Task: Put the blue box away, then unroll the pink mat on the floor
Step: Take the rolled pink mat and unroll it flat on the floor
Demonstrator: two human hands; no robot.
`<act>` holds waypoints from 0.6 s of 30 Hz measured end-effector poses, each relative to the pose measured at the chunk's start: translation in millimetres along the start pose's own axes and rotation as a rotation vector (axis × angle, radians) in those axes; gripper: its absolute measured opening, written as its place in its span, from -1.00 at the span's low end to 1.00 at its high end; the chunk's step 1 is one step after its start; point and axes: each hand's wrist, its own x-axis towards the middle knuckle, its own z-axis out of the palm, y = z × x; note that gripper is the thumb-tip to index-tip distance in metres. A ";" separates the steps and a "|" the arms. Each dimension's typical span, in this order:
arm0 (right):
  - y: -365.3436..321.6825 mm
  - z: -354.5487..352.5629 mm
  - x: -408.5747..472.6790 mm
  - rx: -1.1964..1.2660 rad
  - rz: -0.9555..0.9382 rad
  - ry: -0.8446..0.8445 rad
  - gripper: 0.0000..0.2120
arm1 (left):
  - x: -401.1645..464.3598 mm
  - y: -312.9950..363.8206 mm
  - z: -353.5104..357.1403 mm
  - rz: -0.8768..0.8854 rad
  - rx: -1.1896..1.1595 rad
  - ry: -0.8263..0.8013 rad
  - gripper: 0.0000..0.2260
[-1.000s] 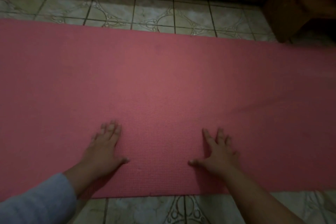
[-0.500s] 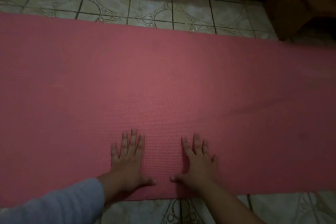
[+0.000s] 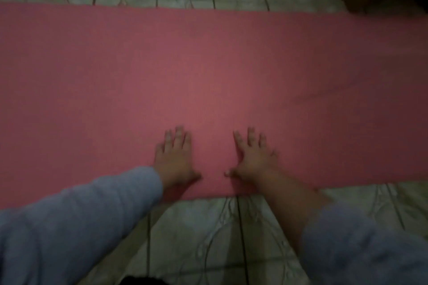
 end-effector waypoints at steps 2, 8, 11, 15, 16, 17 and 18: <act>-9.3 -1.9 -10.8 -0.011 0.073 -0.025 0.07 | -15.8 6.1 -2.5 -0.004 -0.032 0.036 -0.14; -29.2 6.5 -125.2 0.234 0.130 -0.041 -0.59 | -112.7 28.2 -13.1 -0.011 -0.111 -0.088 -0.50; -20.3 -9.5 -221.9 0.299 0.115 -0.063 -0.66 | -182.8 42.2 -34.1 -0.029 -0.059 -0.132 -0.49; -6.6 -49.8 -347.7 0.359 0.154 -0.144 -0.67 | -295.3 66.2 -76.1 -0.002 0.007 -0.216 -0.53; -2.0 -67.3 -381.1 0.384 0.171 -0.157 -0.66 | -326.2 72.7 -91.8 0.005 0.029 -0.233 -0.54; 1.4 -86.6 -414.5 0.407 0.184 -0.169 -0.65 | -356.0 78.6 -108.3 0.017 0.051 -0.247 -0.54; 4.0 -104.6 -445.6 0.430 0.195 -0.170 -0.64 | -383.5 83.8 -124.5 0.031 0.071 -0.252 -0.53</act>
